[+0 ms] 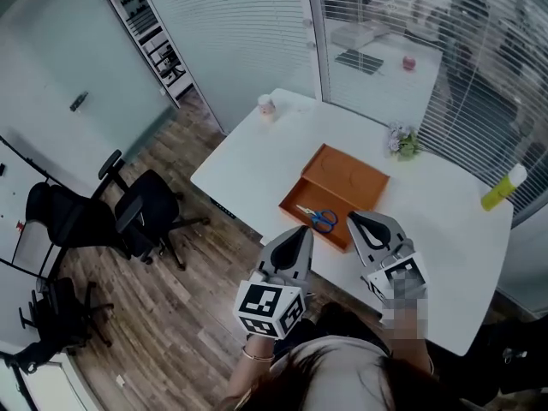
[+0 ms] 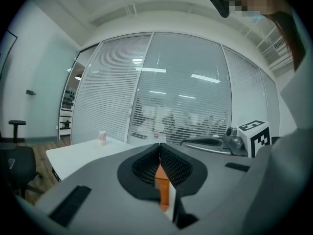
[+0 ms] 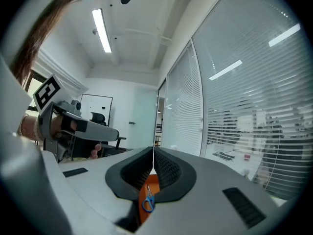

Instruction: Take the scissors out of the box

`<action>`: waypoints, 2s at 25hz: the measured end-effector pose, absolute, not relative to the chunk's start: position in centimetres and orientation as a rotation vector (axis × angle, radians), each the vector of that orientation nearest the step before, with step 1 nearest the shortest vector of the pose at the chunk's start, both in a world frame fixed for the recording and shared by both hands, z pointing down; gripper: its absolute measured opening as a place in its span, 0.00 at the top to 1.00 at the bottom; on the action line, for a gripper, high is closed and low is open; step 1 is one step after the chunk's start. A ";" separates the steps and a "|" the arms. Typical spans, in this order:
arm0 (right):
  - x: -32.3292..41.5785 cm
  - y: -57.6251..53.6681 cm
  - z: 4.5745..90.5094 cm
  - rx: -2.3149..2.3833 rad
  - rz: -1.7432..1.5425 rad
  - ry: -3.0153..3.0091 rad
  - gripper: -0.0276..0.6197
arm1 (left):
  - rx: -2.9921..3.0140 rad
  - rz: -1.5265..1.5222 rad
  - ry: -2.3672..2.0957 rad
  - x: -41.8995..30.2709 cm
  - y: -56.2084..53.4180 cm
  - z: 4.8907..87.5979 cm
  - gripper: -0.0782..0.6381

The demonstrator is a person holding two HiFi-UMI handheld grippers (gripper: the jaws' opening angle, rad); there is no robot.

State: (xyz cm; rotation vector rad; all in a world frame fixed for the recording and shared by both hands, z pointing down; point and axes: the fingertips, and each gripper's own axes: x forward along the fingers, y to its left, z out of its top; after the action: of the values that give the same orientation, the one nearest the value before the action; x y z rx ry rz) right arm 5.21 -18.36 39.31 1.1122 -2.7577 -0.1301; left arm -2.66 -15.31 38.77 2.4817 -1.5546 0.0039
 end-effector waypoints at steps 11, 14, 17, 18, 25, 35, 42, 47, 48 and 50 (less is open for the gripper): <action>2.7 -20.5 43.8 0.985 -0.075 -2.645 0.89 | 2.467 0.014 -1.544 -4.1 -17.7 39.5 0.86; 2.4 -21.6 45.0 0.976 -0.043 -2.620 0.85 | 2.475 0.006 -1.528 -4.2 -19.0 39.6 0.86; 1.9 -22.3 46.5 0.953 -0.010 -2.591 0.84 | 2.482 -0.003 -1.512 -4.4 -20.1 39.5 0.86; 1.7 -22.6 46.8 0.944 0.002 -2.586 0.84 | 2.486 -0.006 -1.506 -4.4 -20.4 39.4 0.86; 0.2 -24.4 49.1 0.879 0.066 -2.517 0.81 | 2.489 -0.020 -1.474 -5.6 -22.5 38.9 0.86; -1.3 -26.1 54.2 0.788 0.141 -2.390 0.79 | 2.496 -0.041 -1.458 -7.2 -25.2 39.3 0.86; -2.1 -26.4 57.0 0.728 0.168 -2.289 0.78 | 2.496 -0.059 -1.434 -8.1 -26.7 39.4 0.86; -2.1 -27.0 58.8 0.670 0.157 -2.214 0.75 | 2.492 -0.052 -1.425 -8.5 -27.6 39.8 0.86; -2.1 -27.2 59.1 0.662 0.158 -2.199 0.75 | 2.490 -0.050 -1.425 -8.6 -27.9 39.9 0.86; -2.1 -27.3 59.6 0.643 0.160 -2.173 0.75 | 2.482 -0.043 -1.425 -8.8 -28.3 40.2 0.86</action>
State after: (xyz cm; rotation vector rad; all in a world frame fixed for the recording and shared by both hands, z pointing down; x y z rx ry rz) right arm -2.12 -27.32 59.64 0.6432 -2.1726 0.1601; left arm -8.84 -28.25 40.23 2.4825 -1.4254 -0.0433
